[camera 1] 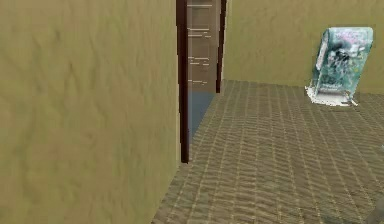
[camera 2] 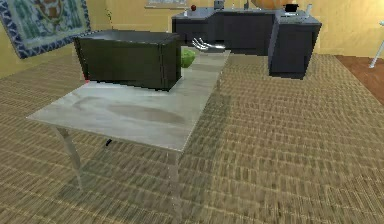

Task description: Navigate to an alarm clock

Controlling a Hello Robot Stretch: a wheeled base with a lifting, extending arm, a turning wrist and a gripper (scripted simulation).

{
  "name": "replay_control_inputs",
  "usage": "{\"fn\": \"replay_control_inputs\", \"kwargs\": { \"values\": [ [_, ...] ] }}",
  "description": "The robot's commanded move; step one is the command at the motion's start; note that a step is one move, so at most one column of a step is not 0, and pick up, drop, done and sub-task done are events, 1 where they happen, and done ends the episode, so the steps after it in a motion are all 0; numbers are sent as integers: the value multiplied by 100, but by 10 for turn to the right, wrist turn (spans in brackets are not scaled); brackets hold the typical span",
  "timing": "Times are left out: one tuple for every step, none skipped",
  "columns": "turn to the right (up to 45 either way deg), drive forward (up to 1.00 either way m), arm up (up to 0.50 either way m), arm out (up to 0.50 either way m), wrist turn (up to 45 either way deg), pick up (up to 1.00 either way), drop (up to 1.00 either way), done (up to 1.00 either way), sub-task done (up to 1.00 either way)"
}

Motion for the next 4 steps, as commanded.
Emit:
{"fn": "replay_control_inputs", "kwargs": {
  "values": [
    [0,10,0,0,0,0,0,0,0],
    [150,0,0,0,0,0,0,0,0],
    [0,100,0,0,0,0,0,0,0],
    [30,0,0,0,0,0,0,0,0]
  ]
}}
